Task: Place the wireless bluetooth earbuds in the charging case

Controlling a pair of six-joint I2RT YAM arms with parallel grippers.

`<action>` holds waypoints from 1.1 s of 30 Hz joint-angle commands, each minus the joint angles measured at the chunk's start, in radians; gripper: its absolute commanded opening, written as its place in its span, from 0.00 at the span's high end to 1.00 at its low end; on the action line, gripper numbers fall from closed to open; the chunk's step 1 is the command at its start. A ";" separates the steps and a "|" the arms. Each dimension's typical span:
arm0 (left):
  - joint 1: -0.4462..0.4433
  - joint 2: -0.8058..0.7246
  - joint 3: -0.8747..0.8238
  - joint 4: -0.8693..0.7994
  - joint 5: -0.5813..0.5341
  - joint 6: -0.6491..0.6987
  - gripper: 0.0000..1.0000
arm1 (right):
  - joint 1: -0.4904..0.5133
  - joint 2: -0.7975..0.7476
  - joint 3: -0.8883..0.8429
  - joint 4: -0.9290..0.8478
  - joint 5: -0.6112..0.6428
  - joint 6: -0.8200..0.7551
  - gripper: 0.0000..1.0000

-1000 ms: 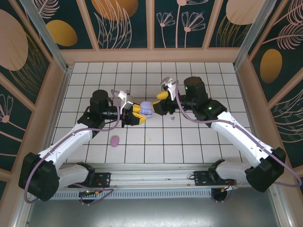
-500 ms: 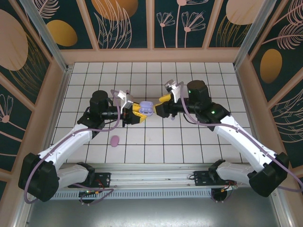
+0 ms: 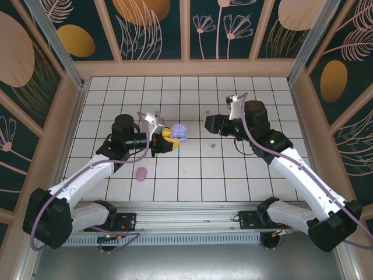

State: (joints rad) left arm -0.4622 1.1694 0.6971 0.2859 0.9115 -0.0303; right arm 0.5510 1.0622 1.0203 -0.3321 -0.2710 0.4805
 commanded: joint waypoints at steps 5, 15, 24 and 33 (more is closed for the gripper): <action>-0.004 -0.037 -0.062 0.050 -0.055 -0.017 1.00 | -0.030 -0.012 -0.126 -0.069 0.099 0.279 0.49; -0.004 -0.005 -0.083 0.064 -0.105 -0.014 1.00 | -0.111 0.160 -0.132 -0.061 0.129 0.314 0.54; -0.004 0.024 -0.080 0.072 -0.155 0.007 1.00 | -0.174 0.425 -0.072 0.005 0.068 0.270 0.67; -0.004 -0.007 -0.016 -0.028 -0.206 0.011 1.00 | -0.177 0.529 -0.094 0.081 0.030 0.289 0.74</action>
State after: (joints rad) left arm -0.4622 1.1885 0.6319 0.2897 0.7261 -0.0338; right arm 0.3786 1.6039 0.9562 -0.3103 -0.2138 0.7578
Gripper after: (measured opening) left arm 0.315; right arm 0.271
